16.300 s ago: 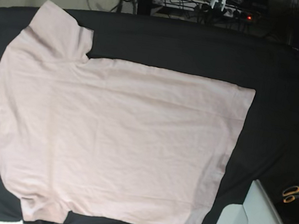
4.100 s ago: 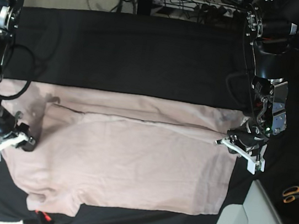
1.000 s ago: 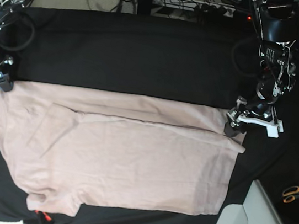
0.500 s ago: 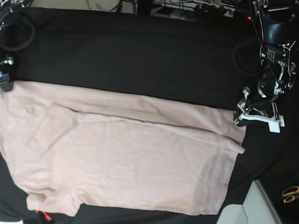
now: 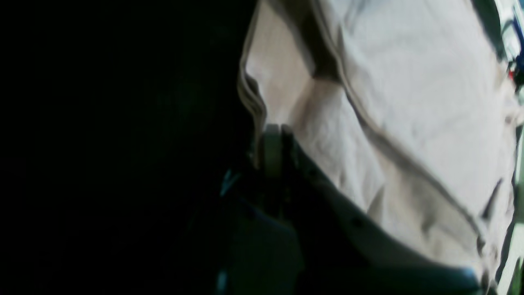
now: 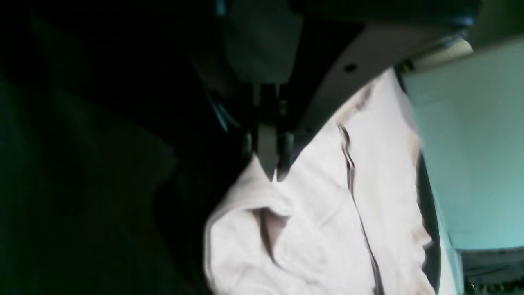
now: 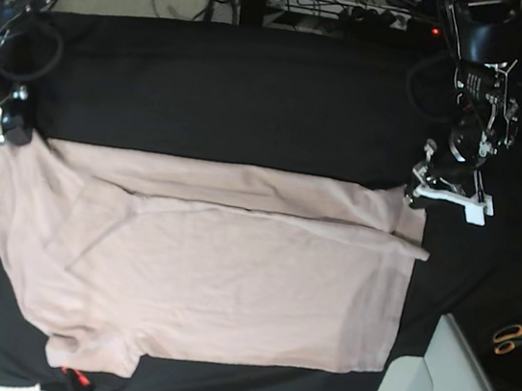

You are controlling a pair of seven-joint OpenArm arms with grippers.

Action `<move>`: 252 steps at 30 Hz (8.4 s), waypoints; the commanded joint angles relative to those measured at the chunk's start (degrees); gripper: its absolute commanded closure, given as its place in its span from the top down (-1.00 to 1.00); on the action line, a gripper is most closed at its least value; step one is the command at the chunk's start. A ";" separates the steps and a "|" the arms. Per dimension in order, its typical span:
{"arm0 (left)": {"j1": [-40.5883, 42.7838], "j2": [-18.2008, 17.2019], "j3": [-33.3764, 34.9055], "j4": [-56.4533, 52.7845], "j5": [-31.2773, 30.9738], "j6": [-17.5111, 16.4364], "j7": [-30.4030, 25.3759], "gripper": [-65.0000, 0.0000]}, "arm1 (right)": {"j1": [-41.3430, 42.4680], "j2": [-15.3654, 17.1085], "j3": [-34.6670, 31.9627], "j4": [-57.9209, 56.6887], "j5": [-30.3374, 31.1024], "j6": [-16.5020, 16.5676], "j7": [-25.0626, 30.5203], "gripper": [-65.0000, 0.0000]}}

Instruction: Fold the T-shirt properly

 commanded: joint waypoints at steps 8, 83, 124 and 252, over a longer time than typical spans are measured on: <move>3.47 -2.19 -0.16 8.54 0.73 0.67 6.15 -1.00 | -2.75 0.69 -0.24 10.29 0.52 0.23 -1.33 -1.00; 28.78 -1.76 -6.84 27.70 0.73 0.76 10.72 -1.00 | -22.62 -2.83 0.38 28.23 0.52 0.06 -6.08 -0.99; 18.06 -8.08 -10.18 38.43 20.24 0.49 10.81 -0.24 | 13.87 19.33 -54.57 -11.68 0.09 -0.03 28.38 0.29; 2.15 -7.47 -10.10 21.99 20.95 0.49 10.89 -0.23 | 12.90 7.28 -46.48 1.06 -21.72 -6.98 11.50 -0.99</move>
